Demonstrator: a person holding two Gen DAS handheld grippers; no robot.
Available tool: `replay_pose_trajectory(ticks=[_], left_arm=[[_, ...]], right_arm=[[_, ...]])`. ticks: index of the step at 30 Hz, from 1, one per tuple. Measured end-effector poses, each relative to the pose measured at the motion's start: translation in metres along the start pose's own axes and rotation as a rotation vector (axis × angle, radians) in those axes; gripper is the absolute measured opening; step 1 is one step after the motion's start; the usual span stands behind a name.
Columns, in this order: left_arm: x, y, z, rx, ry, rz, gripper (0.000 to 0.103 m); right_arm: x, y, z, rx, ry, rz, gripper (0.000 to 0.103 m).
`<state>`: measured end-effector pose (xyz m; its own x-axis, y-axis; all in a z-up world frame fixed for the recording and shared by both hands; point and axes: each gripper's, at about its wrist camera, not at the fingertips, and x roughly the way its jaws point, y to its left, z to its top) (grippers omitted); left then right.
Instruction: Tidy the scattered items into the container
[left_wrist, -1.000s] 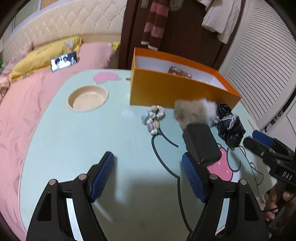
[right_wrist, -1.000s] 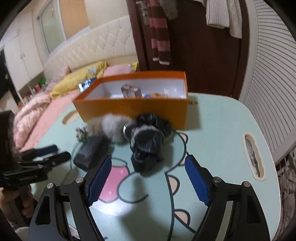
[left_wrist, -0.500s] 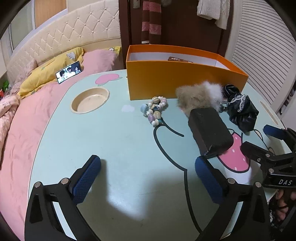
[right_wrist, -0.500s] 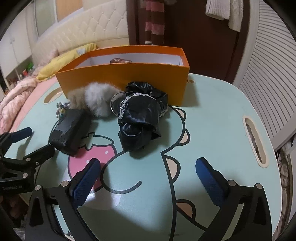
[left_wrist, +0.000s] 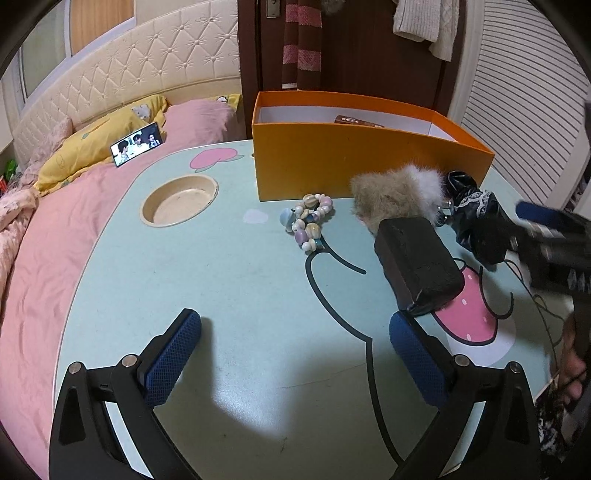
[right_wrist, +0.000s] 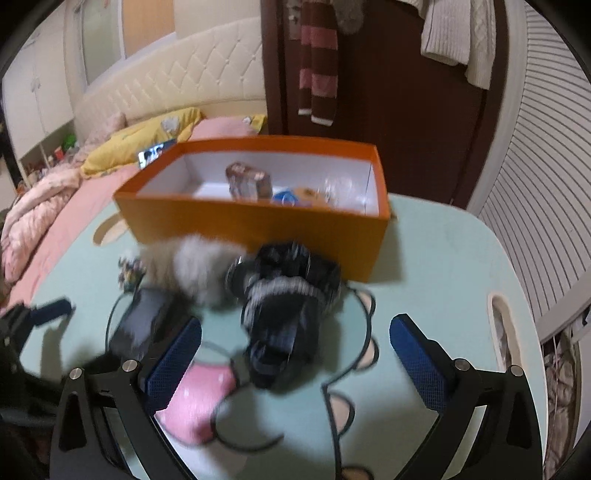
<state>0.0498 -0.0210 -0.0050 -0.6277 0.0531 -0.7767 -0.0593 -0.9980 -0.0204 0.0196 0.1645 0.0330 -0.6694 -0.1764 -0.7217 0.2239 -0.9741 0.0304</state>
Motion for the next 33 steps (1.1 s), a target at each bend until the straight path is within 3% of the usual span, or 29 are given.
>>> replay_pose_trajectory(ticks=[4,5,6,9,15,19,20,22,24,26,31,33], left_arm=[[0.0,0.002,0.001,-0.005,-0.002,-0.015,0.102],[0.0,0.003,0.002,-0.01,-0.004,-0.021,0.102],[0.0,0.004,0.003,-0.013,-0.003,-0.025,0.102],[0.0,0.006,0.008,-0.014,0.01,-0.036,0.102],[-0.012,0.022,0.039,-0.045,-0.055,-0.073,0.102],[-0.007,0.023,0.06,-0.013,-0.071,-0.112,0.101],[-0.004,0.021,0.063,0.004,-0.07,-0.121,0.097],[0.005,0.016,0.067,0.042,-0.05,-0.11,0.078],[0.019,0.012,0.069,0.078,-0.004,-0.089,0.051],[0.029,0.011,0.068,0.097,0.026,-0.078,0.045],[0.04,0.008,0.064,0.102,0.049,-0.104,0.045],[0.039,0.009,0.065,0.096,0.046,-0.126,0.024]], right_arm=[[0.004,-0.003,0.005,0.0,0.019,0.047,0.071],[0.006,-0.003,0.004,-0.004,0.034,0.059,0.061],[0.008,-0.003,0.001,-0.006,0.05,0.07,0.045],[0.009,-0.008,-0.006,0.013,0.067,0.106,0.031],[-0.01,-0.023,-0.006,0.063,0.014,0.149,0.029],[-0.021,-0.031,-0.001,0.086,-0.014,0.144,0.029],[-0.022,-0.033,-0.001,0.089,-0.018,0.142,0.029],[-0.024,-0.035,0.001,0.096,-0.022,0.143,0.029],[-0.024,-0.036,0.001,0.102,-0.021,0.151,0.029],[-0.024,-0.036,0.001,0.106,-0.022,0.162,0.029],[-0.021,-0.034,0.001,0.102,-0.015,0.167,0.029],[-0.02,-0.033,0.001,0.101,-0.014,0.168,0.029]])
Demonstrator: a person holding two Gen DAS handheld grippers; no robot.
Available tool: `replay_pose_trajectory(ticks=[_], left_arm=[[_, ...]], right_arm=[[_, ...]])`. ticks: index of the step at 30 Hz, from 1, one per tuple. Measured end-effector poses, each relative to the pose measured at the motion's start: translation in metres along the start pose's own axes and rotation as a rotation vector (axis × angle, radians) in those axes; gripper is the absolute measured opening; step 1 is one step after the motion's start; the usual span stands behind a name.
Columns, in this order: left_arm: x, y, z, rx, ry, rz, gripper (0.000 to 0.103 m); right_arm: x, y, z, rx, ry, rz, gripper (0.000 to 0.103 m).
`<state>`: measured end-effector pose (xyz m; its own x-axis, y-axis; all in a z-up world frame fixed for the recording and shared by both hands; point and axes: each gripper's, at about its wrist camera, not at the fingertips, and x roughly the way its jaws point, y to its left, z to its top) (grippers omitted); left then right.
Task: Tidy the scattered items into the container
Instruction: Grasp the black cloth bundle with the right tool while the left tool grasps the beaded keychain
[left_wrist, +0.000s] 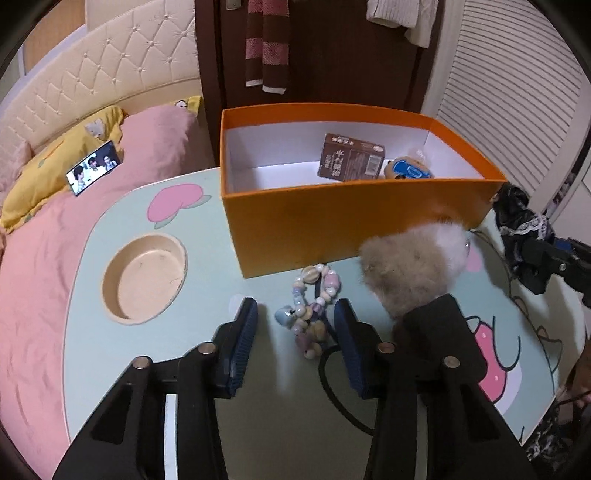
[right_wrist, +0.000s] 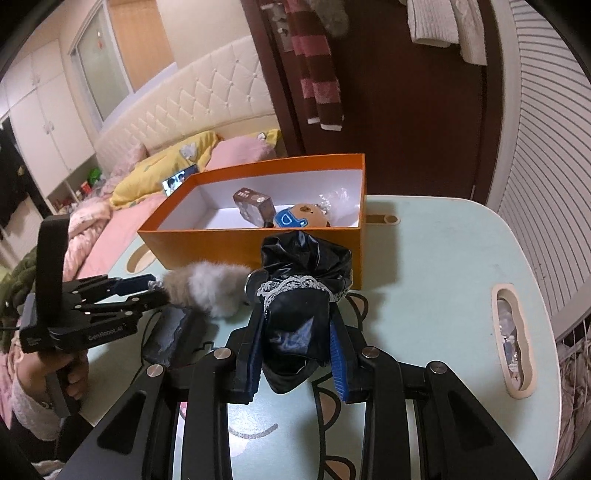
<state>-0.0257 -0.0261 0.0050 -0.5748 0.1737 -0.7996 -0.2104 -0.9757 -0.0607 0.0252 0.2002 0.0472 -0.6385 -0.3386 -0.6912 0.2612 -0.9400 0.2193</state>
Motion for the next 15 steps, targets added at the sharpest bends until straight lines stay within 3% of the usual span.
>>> replay_pose_trajectory(ticks=[15], left_arm=[[-0.063,0.012,0.002,-0.084,-0.136,-0.055,0.021]], right_arm=[[-0.014,0.018,0.011,-0.041,-0.043,0.04,0.029]])
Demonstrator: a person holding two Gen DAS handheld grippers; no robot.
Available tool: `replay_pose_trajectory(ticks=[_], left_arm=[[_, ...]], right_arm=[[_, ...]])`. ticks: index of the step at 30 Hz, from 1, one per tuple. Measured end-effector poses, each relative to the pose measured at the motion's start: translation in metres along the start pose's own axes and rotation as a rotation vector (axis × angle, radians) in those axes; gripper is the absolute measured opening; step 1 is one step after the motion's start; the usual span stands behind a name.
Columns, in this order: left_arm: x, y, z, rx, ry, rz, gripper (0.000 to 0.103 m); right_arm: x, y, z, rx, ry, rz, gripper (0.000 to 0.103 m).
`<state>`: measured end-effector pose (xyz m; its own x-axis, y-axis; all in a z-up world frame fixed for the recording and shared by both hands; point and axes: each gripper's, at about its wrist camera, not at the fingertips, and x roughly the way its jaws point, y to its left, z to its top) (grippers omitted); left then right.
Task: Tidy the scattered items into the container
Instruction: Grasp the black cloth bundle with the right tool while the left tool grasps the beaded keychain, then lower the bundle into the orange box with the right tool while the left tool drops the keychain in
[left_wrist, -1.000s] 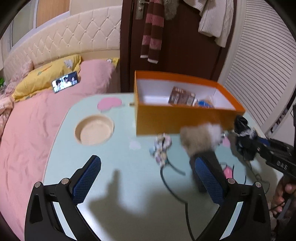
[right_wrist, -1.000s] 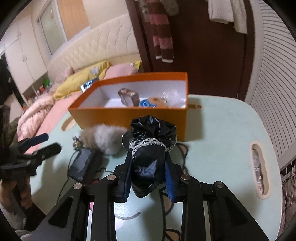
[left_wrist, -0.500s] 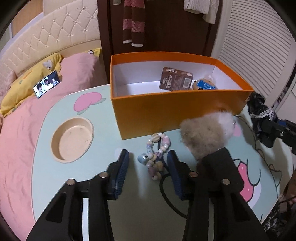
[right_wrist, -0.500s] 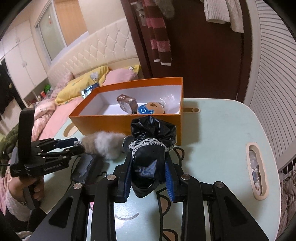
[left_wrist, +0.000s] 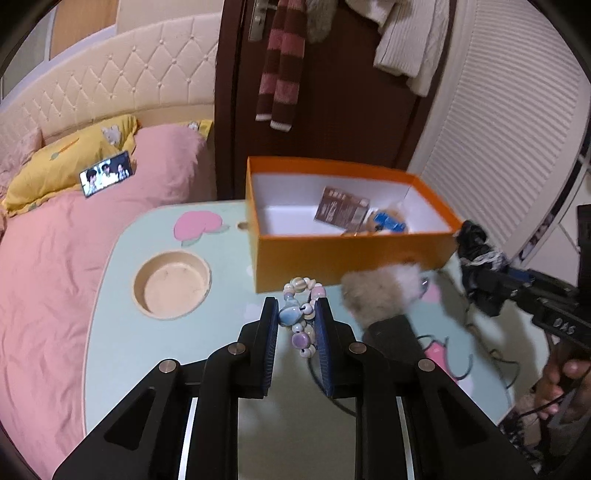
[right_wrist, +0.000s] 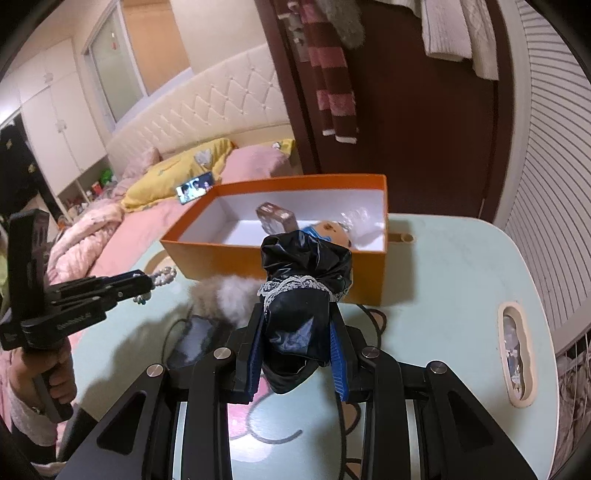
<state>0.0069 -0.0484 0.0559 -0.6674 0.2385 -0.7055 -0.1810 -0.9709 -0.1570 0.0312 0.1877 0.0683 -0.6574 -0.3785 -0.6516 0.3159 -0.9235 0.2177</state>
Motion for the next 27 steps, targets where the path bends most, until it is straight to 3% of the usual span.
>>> replay_pose_trajectory(ticks=[11,27], left_arm=[[-0.014,-0.014,0.04,0.021,-0.087,-0.044,0.021],[0.052,-0.014,0.081,-0.002,-0.028,-0.065,0.021]], right_arm=[[0.003,0.019,0.03,-0.049,-0.044,0.037,0.029],[0.056,0.004,0.068,-0.018,-0.015,0.032,0.03]])
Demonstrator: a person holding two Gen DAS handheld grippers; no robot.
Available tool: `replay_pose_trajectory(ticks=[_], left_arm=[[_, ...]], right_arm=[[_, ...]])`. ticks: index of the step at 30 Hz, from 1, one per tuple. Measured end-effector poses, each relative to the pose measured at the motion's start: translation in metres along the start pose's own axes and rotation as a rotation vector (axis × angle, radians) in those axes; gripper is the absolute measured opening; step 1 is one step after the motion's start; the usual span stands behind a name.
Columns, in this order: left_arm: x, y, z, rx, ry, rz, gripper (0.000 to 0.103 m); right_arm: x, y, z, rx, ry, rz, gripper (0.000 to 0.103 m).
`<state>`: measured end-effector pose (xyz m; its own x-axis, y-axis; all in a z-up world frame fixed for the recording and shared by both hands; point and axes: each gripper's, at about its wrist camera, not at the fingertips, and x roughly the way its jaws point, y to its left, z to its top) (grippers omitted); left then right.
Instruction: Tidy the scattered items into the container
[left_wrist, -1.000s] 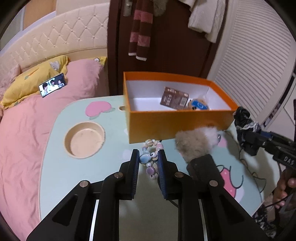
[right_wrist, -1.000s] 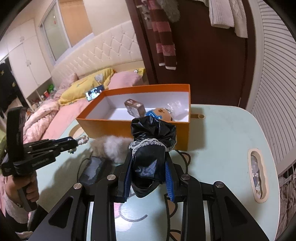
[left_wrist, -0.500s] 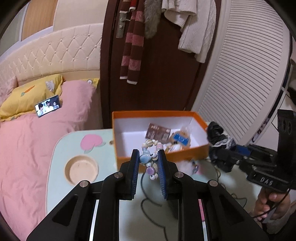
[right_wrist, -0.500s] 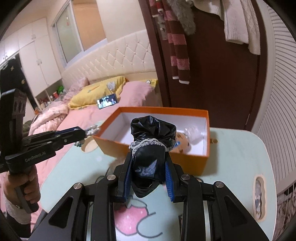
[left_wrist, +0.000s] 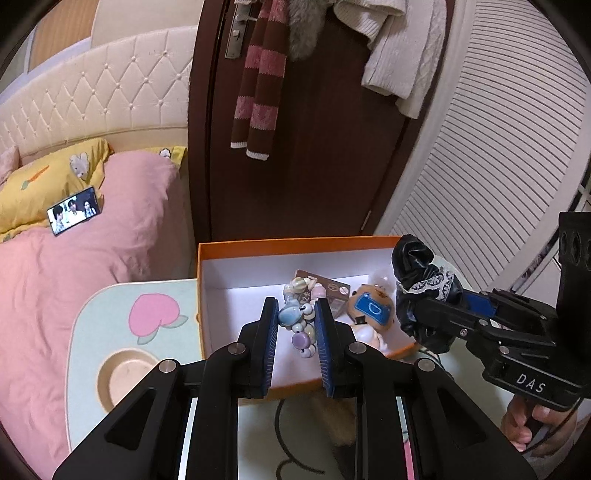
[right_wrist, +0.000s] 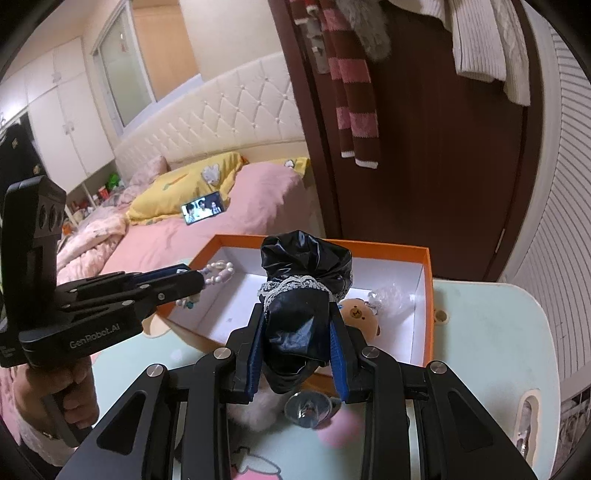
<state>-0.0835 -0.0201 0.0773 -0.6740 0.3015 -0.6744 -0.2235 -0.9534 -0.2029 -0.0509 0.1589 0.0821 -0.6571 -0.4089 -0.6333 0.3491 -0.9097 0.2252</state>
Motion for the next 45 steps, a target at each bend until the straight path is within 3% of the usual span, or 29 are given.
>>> replay_pose_trajectory(ticks=[4,5,6,7,8,9,11,23,32,39,41,43,45], left_arm=[[0.012,0.005,0.001,-0.015,0.023,0.012,0.022],[0.015,0.007,0.001,-0.022,0.032,0.016,0.025],[0.017,0.009,0.001,-0.032,0.042,0.018,0.03],[0.018,0.01,0.0,-0.043,0.045,0.02,0.034],[0.018,0.012,0.0,-0.052,0.042,0.021,0.047],[0.016,0.013,-0.001,-0.059,0.035,0.023,0.062],[0.01,0.014,-0.003,-0.056,0.005,0.034,0.07],[-0.019,0.005,-0.027,-0.047,0.028,0.068,0.072],[-0.033,0.003,-0.077,-0.071,0.106,0.104,0.072],[-0.034,0.009,-0.117,-0.09,0.172,0.196,0.072],[-0.033,0.006,-0.121,-0.07,0.172,0.223,0.072],[-0.031,0.001,-0.125,-0.043,0.171,0.257,0.075],[-0.029,-0.003,-0.128,-0.017,0.177,0.285,0.09]], right_arm=[[0.01,-0.008,0.003,0.02,0.009,-0.003,0.034],[0.01,-0.009,0.003,0.025,0.004,-0.003,0.039],[0.01,-0.01,0.002,0.03,-0.003,-0.006,0.052],[0.009,-0.011,0.002,0.034,-0.013,-0.012,0.059],[0.008,-0.012,0.002,0.035,-0.021,-0.019,0.067],[0.007,-0.013,0.002,0.035,-0.028,-0.025,0.068],[0.006,-0.014,0.002,0.036,-0.03,-0.026,0.068],[-0.015,-0.005,-0.01,0.025,-0.029,-0.035,0.07],[-0.035,0.011,-0.061,0.032,0.048,-0.059,0.077],[-0.034,0.014,-0.099,0.057,0.121,-0.102,0.077],[-0.032,0.013,-0.104,0.066,0.131,-0.131,0.083],[-0.028,0.01,-0.109,0.087,0.151,-0.161,0.09],[-0.024,0.005,-0.114,0.109,0.174,-0.188,0.098]])
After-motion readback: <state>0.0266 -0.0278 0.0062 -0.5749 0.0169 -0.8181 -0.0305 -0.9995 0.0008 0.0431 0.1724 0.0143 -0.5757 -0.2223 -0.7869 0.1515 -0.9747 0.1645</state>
